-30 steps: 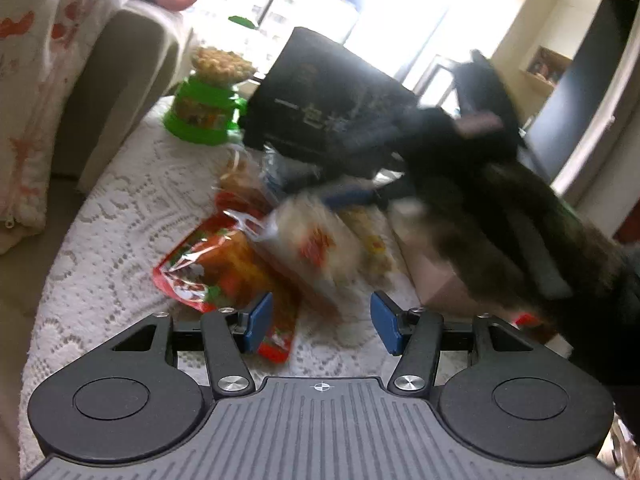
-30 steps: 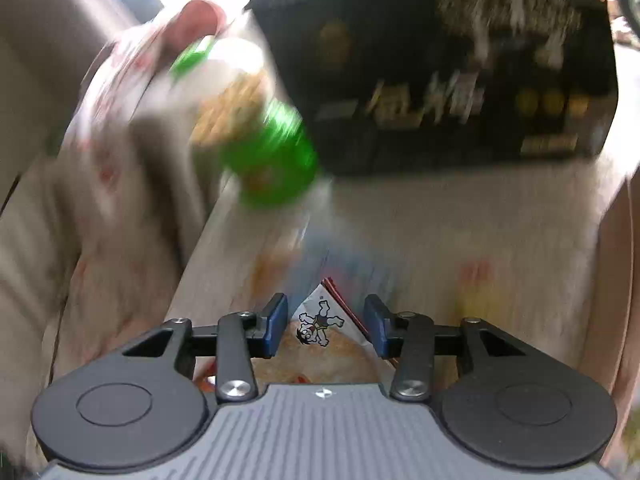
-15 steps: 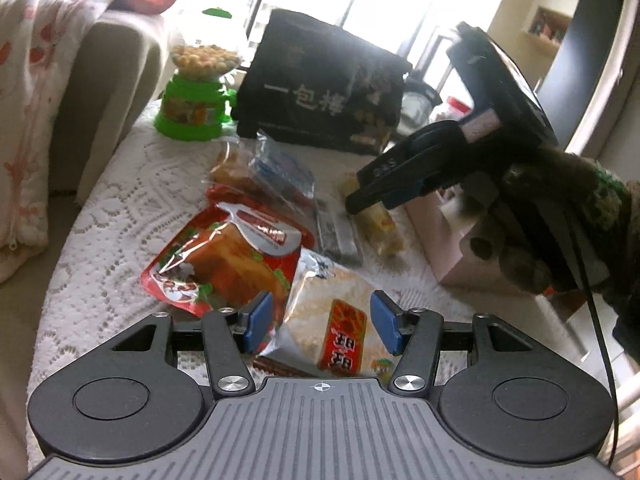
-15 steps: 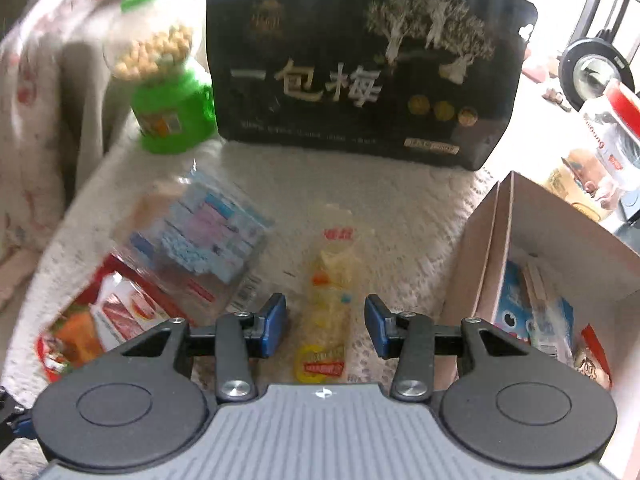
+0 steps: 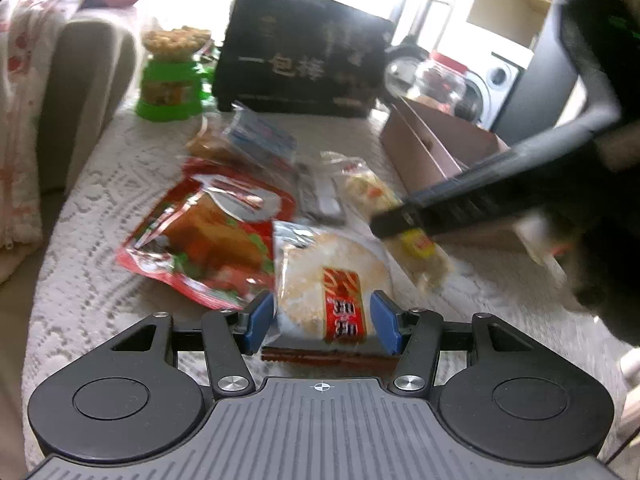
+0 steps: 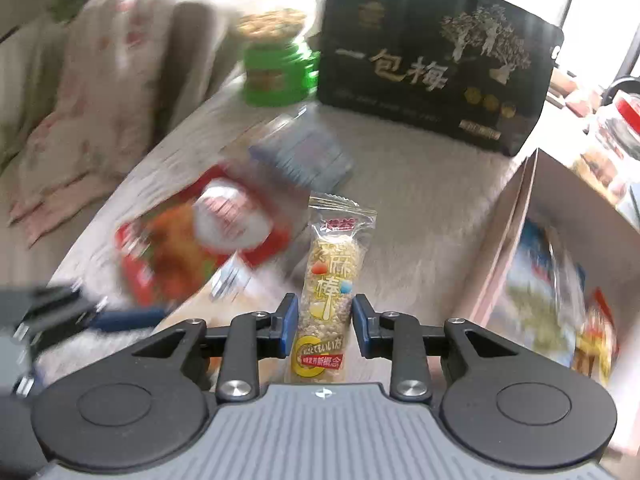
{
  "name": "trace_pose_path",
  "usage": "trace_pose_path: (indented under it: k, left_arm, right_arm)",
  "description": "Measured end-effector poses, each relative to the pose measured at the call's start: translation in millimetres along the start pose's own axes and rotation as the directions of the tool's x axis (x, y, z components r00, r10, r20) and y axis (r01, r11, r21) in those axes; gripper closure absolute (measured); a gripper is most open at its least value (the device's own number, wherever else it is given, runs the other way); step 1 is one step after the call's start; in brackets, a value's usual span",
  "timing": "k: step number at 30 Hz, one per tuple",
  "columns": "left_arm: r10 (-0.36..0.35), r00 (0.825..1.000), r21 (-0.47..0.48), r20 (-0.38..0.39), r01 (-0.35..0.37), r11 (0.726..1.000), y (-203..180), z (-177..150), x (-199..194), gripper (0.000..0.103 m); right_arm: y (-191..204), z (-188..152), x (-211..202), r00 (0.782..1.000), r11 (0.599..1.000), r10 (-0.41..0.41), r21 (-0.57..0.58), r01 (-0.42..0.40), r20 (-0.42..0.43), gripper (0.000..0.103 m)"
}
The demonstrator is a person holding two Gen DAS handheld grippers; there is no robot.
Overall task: Organize snacks
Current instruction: 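Grasp the rice cracker packet with the left tool while the right tool grasps the yellow snack bar, then lift both held snacks and move them toward the pink box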
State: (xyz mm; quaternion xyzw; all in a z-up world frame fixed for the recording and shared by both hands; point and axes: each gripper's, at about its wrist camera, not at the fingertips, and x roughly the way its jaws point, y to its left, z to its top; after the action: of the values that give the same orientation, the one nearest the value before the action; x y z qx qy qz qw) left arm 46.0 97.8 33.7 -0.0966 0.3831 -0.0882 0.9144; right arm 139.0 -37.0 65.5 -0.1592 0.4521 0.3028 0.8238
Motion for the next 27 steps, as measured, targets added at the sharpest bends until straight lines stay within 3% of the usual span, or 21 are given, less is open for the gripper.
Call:
trace_pose_path:
  k: [7,19,24,27]
  left_arm:
    - [-0.016,0.999,0.057,-0.041,0.019,0.998,-25,-11,1,0.044]
    - [0.002,0.997,0.138,-0.081,0.01,0.99,-72,-3,21,0.044]
    - [0.025,0.998,0.068,-0.055,-0.022,0.997,-61,7,22,0.044]
    - [0.035,0.999,-0.012,-0.036,-0.035,0.999,-46,12,20,0.044]
  right_arm:
    - [-14,-63,-30,0.999,0.997,0.034,0.073,-0.036,0.03,0.074]
    - [-68,-142,-48,0.982,0.968,-0.133,0.231,0.099,0.137,0.074]
    - [-80,-154,-56,0.971,0.956,-0.1,0.291,0.033,0.219,0.071]
    - [-74,-145,-61,0.949,0.965,-0.114,0.26,0.035,0.294,0.071]
